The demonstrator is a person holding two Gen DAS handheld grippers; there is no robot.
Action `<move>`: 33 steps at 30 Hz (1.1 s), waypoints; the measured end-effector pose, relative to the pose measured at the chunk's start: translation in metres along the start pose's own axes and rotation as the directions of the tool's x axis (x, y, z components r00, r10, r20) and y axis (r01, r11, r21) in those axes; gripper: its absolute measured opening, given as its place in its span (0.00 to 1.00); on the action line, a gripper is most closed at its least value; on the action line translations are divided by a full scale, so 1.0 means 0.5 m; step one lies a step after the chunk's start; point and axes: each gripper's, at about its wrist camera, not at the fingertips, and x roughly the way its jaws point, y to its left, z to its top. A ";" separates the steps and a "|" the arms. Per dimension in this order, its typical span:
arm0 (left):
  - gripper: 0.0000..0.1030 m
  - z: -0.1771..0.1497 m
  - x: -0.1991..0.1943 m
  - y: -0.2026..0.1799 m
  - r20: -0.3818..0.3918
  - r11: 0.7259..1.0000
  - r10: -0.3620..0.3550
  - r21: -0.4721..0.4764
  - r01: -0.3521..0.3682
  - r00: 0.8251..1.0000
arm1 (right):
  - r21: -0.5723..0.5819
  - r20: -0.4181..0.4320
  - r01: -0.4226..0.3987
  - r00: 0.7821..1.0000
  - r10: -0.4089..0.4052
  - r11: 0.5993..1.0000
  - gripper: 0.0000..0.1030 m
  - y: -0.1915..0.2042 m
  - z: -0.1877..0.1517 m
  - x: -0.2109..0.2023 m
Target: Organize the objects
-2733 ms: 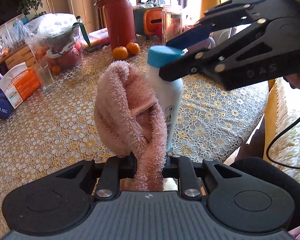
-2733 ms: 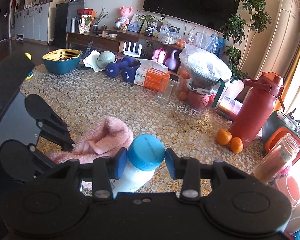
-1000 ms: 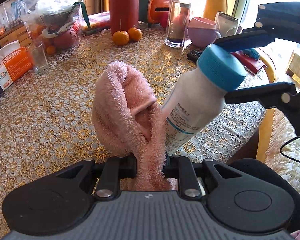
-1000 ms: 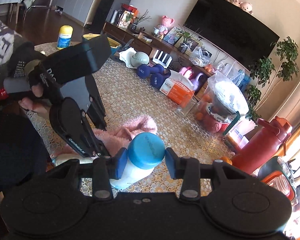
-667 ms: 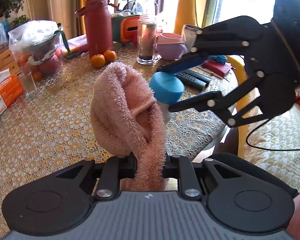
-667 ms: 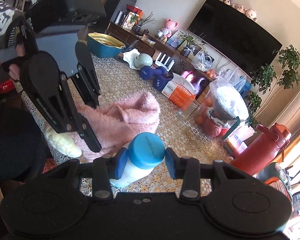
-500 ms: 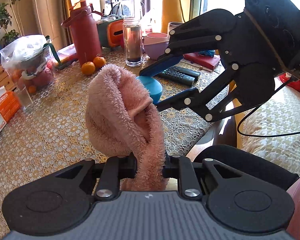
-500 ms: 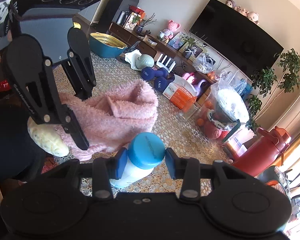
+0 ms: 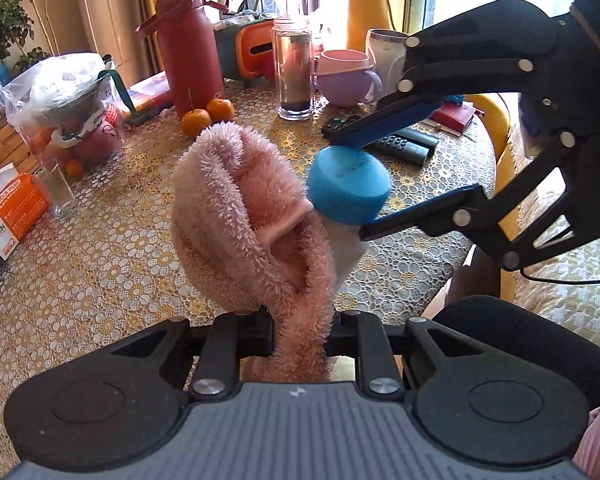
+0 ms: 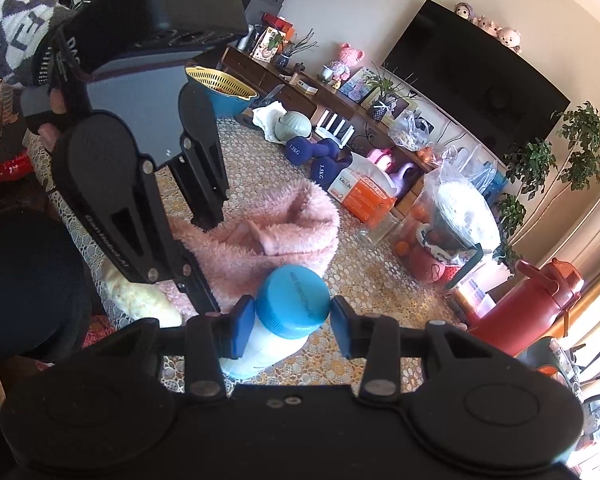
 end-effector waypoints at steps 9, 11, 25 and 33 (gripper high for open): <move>0.19 -0.002 0.067 0.043 -0.073 0.999 0.014 -0.034 -0.017 0.997 | -0.023 0.015 -0.008 1.000 0.008 1.000 0.40 0.008 -0.006 -0.009; 0.19 -0.004 0.083 0.046 -0.090 0.999 0.018 -0.037 -0.022 0.996 | -0.023 0.016 -0.008 1.000 0.008 1.000 0.40 0.007 -0.008 -0.010; 0.19 -0.009 0.043 0.034 -0.054 0.997 0.031 -0.068 -0.035 0.998 | 0.095 0.010 -0.006 1.000 0.005 0.995 0.40 -0.029 -0.006 0.006; 0.19 -0.008 -0.034 -0.005 0.034 0.995 0.005 -0.102 -0.002 0.999 | 0.206 -0.014 0.001 1.000 0.002 0.978 0.40 -0.065 0.011 0.045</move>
